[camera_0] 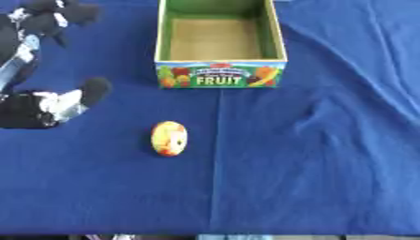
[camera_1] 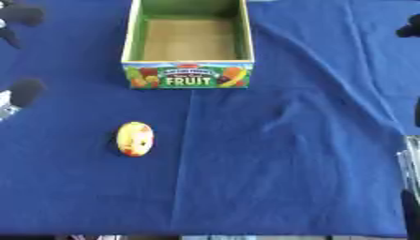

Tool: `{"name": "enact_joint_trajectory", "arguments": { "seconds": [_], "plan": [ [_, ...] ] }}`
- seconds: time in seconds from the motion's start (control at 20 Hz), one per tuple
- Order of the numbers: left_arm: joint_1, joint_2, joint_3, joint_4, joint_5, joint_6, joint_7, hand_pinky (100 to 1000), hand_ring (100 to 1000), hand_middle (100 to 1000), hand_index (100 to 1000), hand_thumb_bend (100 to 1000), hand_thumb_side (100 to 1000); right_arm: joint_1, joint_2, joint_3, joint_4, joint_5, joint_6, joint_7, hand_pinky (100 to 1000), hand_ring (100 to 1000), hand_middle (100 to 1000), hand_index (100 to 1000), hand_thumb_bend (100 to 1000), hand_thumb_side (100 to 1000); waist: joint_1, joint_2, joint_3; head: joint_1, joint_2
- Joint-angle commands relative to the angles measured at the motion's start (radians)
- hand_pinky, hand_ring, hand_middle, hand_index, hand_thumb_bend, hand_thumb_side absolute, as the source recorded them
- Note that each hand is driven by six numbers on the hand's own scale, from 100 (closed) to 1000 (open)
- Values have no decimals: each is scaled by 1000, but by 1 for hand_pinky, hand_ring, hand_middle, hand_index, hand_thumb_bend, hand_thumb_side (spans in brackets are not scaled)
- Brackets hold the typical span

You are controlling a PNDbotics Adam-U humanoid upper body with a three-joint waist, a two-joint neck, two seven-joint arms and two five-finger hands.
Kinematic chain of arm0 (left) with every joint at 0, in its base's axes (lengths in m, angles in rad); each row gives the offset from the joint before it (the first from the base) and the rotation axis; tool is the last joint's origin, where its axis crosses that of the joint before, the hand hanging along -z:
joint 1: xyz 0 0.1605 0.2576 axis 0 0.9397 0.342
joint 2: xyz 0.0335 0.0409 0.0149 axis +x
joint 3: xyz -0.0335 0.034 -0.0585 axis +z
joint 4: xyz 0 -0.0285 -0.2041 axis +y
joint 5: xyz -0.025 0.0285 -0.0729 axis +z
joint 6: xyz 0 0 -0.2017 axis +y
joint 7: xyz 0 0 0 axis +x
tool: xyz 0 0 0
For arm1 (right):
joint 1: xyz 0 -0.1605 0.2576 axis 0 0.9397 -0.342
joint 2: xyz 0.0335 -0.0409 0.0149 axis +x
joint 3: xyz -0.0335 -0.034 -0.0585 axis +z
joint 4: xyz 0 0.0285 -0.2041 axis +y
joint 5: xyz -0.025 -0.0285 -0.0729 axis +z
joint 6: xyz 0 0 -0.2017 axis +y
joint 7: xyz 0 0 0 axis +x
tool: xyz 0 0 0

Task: Pick up objects on the table and place them in the box.

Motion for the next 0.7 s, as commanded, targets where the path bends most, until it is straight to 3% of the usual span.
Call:
{"name": "enact_joint_trajectory", "arguments": {
  "seconds": [0.05,0.45,0.6,0.7],
  "plan": [
    [-33,3,-35,-17,-69,-7,-120,587,780,781,956,619,1000,-6,-11,-1,-19,-7,0,5,667,541,536,788,100,992,0,-19,0,11,-12],
    [-72,-20,-96,-17,-131,-75,-424,682,822,815,1000,756,1000,-5,-10,3,-19,-10,1,11,667,542,535,788,100,1000,-1,-20,0,19,-17],
    [-70,-23,-110,-17,-126,-97,-522,688,819,813,1000,736,1000,-5,-10,3,-19,-11,2,12,667,542,535,788,100,1000,0,-20,0,20,-19],
    [-66,-24,-111,-17,-108,-90,-576,690,826,817,1000,651,1000,-4,-9,4,-19,-12,3,14,667,542,535,789,100,1000,0,-20,2,20,-19]
  ]
}}
